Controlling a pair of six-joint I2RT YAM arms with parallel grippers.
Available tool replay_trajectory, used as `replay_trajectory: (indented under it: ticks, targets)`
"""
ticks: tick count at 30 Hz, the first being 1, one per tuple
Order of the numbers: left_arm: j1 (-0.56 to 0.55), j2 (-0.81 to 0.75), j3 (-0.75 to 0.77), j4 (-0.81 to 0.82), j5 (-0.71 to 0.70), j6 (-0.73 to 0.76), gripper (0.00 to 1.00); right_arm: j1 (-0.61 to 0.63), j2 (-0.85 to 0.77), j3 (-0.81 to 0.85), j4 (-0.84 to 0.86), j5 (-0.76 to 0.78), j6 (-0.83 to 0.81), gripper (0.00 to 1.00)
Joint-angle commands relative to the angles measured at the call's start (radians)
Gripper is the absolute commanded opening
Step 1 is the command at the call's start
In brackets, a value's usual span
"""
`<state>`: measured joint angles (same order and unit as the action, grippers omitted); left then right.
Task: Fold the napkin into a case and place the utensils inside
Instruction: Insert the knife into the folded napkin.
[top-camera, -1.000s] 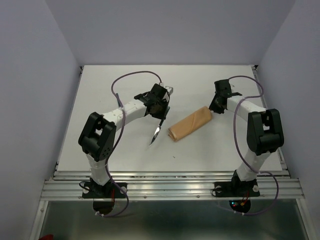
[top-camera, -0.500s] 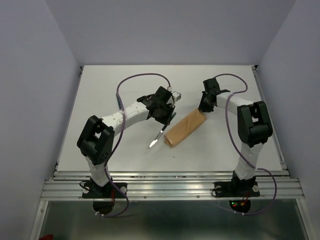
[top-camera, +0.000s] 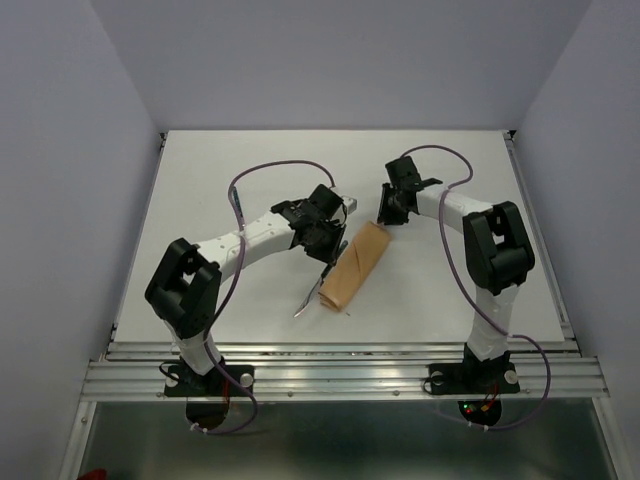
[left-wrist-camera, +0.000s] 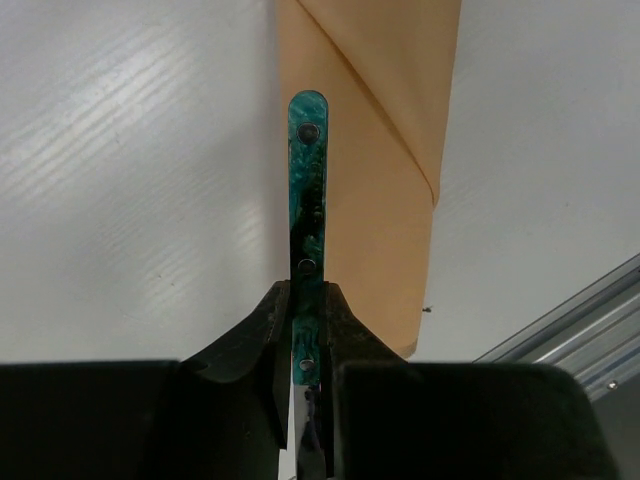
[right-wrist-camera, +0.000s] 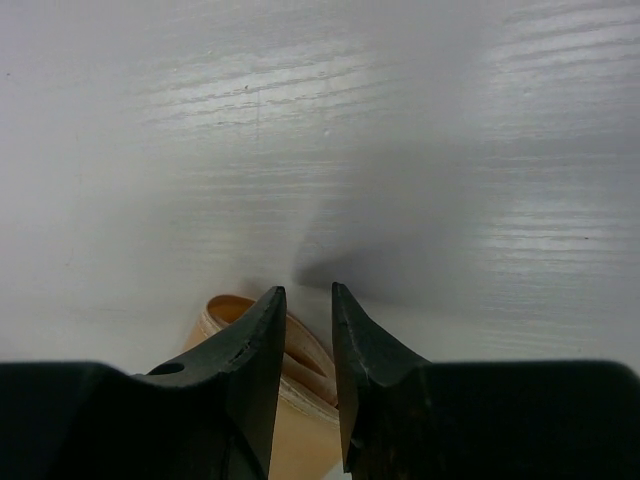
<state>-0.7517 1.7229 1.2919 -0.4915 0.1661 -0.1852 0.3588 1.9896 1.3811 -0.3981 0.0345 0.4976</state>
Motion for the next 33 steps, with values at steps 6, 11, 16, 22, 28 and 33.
replay_trajectory:
  ticks: [6,11,16,22,28,33]
  targets:
    - [-0.040,-0.037,-0.040,0.004,0.058,-0.184,0.00,-0.009,-0.083,0.012,-0.012,0.033,-0.007,0.31]
    - [-0.052,0.040,0.021,-0.045,0.016,-0.174,0.00,-0.009,-0.075,0.000,-0.005,0.024,-0.008,0.31]
    - [-0.052,0.113,0.070,-0.079,-0.017,-0.166,0.00,-0.009,-0.086,-0.027,0.012,0.007,-0.001,0.31]
    - [-0.052,0.154,0.116,-0.061,-0.007,-0.169,0.00,0.002,-0.081,-0.047,0.022,-0.025,-0.019,0.30]
    - [-0.052,0.213,0.168,-0.076,-0.004,-0.148,0.00,0.020,-0.075,-0.074,0.033,-0.027,-0.014,0.30]
    - [-0.052,0.282,0.225,-0.091,0.010,-0.125,0.00,0.020,-0.083,-0.096,0.048,-0.054,-0.008,0.30]
